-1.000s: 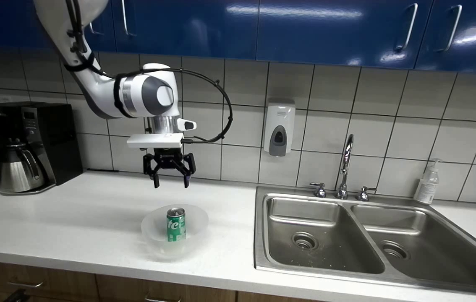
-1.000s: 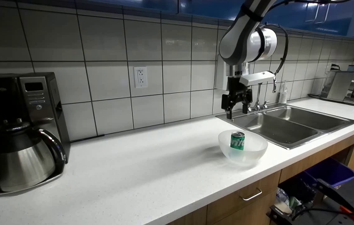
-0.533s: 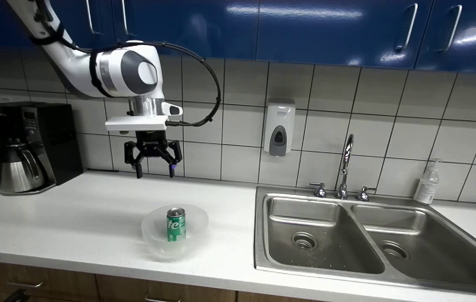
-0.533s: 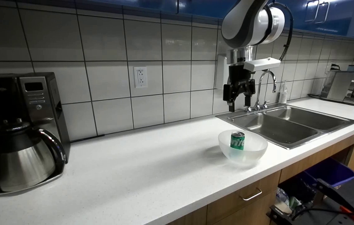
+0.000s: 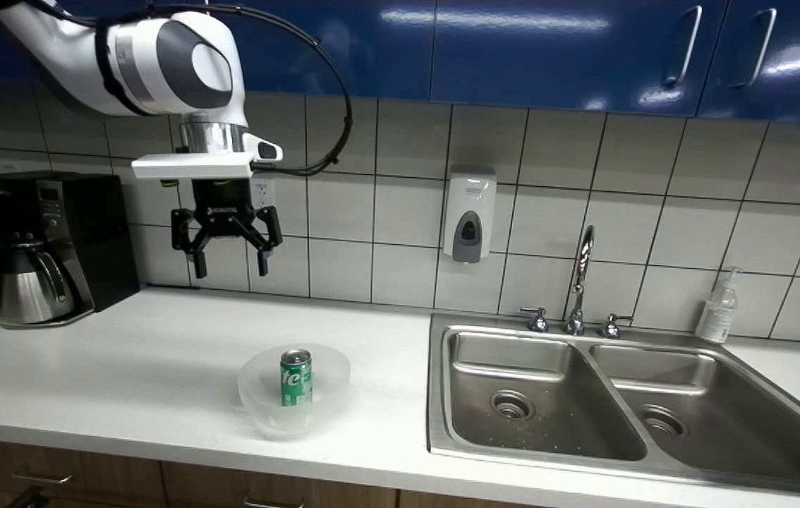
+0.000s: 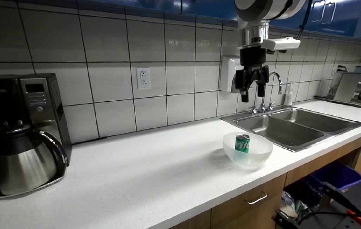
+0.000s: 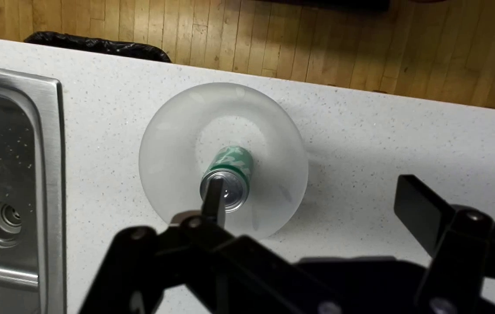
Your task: Move the can from the counter to the bowl
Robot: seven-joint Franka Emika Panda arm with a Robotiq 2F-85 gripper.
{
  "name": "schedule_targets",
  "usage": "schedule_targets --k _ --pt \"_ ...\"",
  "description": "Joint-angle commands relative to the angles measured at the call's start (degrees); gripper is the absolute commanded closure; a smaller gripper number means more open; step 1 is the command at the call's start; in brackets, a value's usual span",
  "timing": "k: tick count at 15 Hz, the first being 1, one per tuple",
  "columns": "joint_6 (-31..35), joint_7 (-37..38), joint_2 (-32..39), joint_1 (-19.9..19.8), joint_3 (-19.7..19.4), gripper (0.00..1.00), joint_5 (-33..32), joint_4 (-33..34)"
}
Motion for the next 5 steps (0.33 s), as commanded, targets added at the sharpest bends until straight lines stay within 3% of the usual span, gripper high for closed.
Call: schedule_targets --k 1,3,4,5 --pt "-4.6 -2.2 -7.6 0.6 0.6 0.0 -0.3 -3.0" --pt "-7.5 -2.4 -10.5 1.0 0.7 0.0 -0.3 -3.6" --pt "-4.7 -0.9 -5.8 0.7 0.4 0.0 0.0 -1.6" --pt "-5.6 -1.0 -7.1 0.9 0.4 0.0 0.0 -1.9"
